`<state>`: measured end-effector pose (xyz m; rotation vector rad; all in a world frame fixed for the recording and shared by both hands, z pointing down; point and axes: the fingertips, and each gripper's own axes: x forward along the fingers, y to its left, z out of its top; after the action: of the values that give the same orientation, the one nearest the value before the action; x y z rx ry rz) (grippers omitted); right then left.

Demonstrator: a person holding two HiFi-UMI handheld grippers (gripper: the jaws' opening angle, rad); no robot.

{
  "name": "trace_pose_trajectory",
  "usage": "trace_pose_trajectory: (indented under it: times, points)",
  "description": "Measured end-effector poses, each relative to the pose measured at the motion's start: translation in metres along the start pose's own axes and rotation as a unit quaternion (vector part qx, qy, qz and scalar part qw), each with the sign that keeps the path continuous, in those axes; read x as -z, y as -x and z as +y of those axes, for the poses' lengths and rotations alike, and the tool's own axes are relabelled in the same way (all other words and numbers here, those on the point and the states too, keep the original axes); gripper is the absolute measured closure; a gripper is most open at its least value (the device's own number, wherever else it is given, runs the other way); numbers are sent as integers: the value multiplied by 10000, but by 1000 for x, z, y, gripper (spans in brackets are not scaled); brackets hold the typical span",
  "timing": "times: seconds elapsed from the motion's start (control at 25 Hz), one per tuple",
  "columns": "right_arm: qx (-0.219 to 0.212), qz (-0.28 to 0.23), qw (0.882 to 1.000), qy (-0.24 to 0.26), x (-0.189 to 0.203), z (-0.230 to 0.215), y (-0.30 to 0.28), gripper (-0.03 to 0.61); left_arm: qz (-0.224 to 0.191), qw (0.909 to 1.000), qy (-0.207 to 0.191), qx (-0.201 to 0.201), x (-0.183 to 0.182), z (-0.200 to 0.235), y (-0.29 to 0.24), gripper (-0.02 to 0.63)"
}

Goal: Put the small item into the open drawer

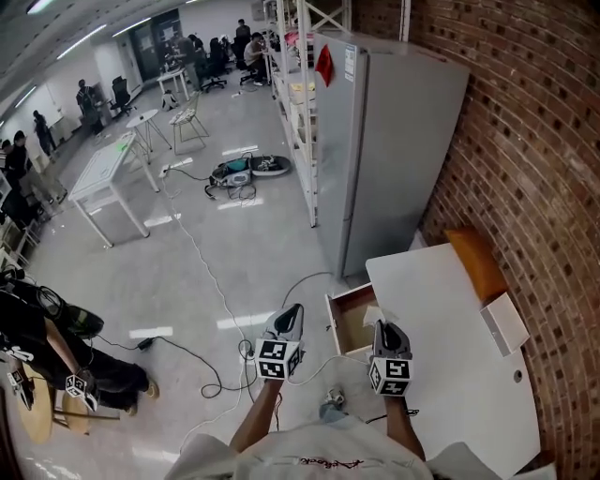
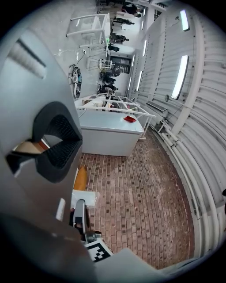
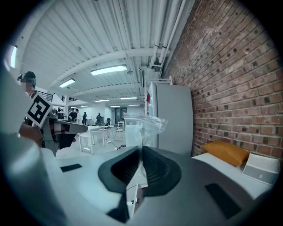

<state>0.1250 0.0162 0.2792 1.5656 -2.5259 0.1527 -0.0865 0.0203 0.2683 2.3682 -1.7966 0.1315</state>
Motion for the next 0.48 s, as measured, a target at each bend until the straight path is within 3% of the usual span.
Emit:
trace_pose_trajectory:
  times: [0.28, 0.48]
  points:
    - [-186, -36, 9998, -49, -9, -35, -57, 552, 10, 9999, -92, -137, -14, 7, -61, 604]
    - [-260, 111, 9995, -105, 1, -48, -81, 552, 169, 9995, -121, -218, -3, 14, -81, 604]
